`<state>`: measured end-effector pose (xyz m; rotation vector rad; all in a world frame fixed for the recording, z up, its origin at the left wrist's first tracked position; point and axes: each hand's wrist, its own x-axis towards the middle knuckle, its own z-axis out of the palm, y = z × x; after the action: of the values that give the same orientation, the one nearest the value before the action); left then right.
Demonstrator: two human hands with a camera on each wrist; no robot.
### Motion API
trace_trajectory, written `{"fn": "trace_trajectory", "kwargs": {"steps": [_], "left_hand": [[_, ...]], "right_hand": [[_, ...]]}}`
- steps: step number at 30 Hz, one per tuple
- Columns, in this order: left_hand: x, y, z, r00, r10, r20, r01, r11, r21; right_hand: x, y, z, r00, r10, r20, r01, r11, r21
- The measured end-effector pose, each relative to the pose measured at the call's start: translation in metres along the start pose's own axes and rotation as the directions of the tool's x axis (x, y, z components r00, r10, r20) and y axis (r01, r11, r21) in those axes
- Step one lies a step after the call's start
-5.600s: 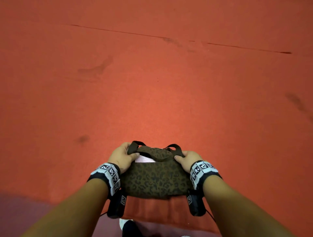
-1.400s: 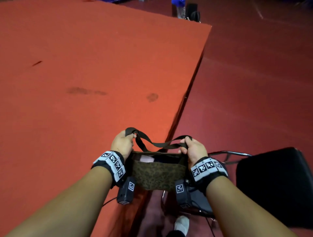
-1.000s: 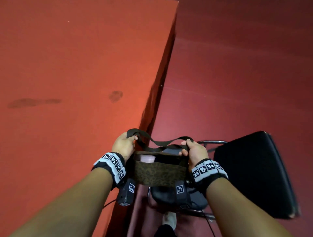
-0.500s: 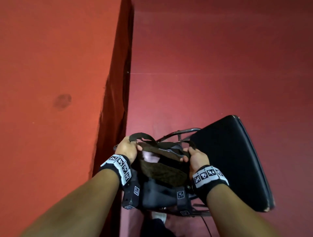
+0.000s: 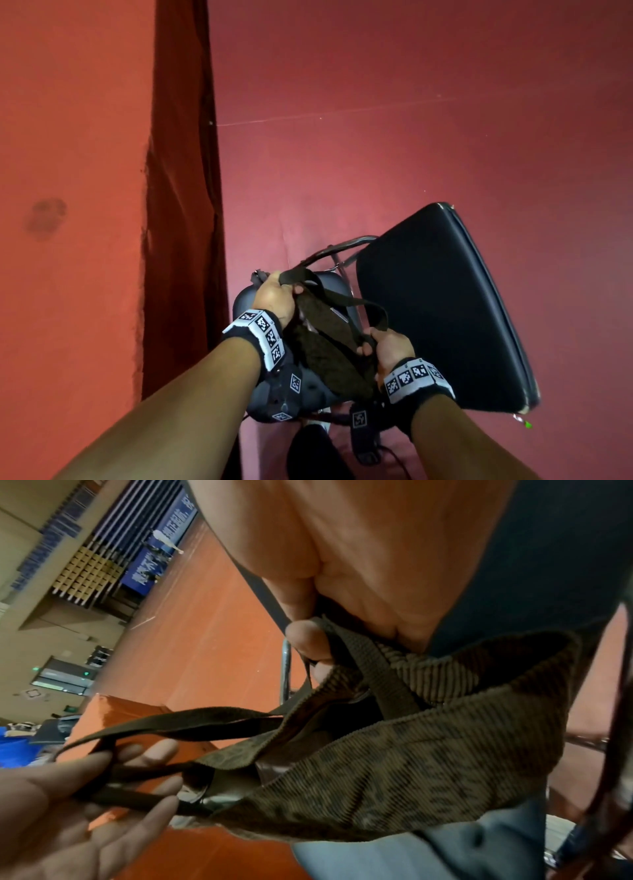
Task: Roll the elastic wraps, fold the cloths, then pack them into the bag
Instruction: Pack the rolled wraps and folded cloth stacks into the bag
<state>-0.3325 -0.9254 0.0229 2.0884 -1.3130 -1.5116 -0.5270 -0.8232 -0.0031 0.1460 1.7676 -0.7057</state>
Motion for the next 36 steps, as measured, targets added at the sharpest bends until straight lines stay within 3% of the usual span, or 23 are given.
{"fn": "trace_trajectory", "kwargs": {"steps": [6, 13, 17, 29, 36], "left_hand": [[0.000, 0.020, 0.024, 0.994, 0.072, 0.080, -0.071, 0.997, -0.013], [0.011, 0.048, 0.059, 0.966, 0.190, 0.173, -0.192, 0.981, -0.007], [0.014, 0.056, 0.078, 0.948, 0.215, 0.236, -0.252, 0.958, 0.138], [0.017, 0.071, 0.096, 0.955, 0.201, 0.219, -0.247, 0.947, 0.206], [0.003, 0.051, 0.066, 0.970, 0.146, 0.195, -0.186, 0.960, 0.211]], "right_hand": [[0.014, 0.013, -0.009, 0.997, 0.076, -0.029, -0.075, 0.996, 0.037], [0.025, 0.012, -0.025, 0.991, 0.113, 0.070, -0.113, 0.994, -0.005], [0.031, 0.012, -0.036, 0.995, 0.086, 0.049, -0.080, 0.990, -0.116], [0.032, 0.002, -0.073, 0.990, -0.116, -0.081, 0.090, 0.958, -0.273], [0.041, -0.005, -0.085, 0.993, -0.107, -0.049, 0.083, 0.932, -0.353]]}}
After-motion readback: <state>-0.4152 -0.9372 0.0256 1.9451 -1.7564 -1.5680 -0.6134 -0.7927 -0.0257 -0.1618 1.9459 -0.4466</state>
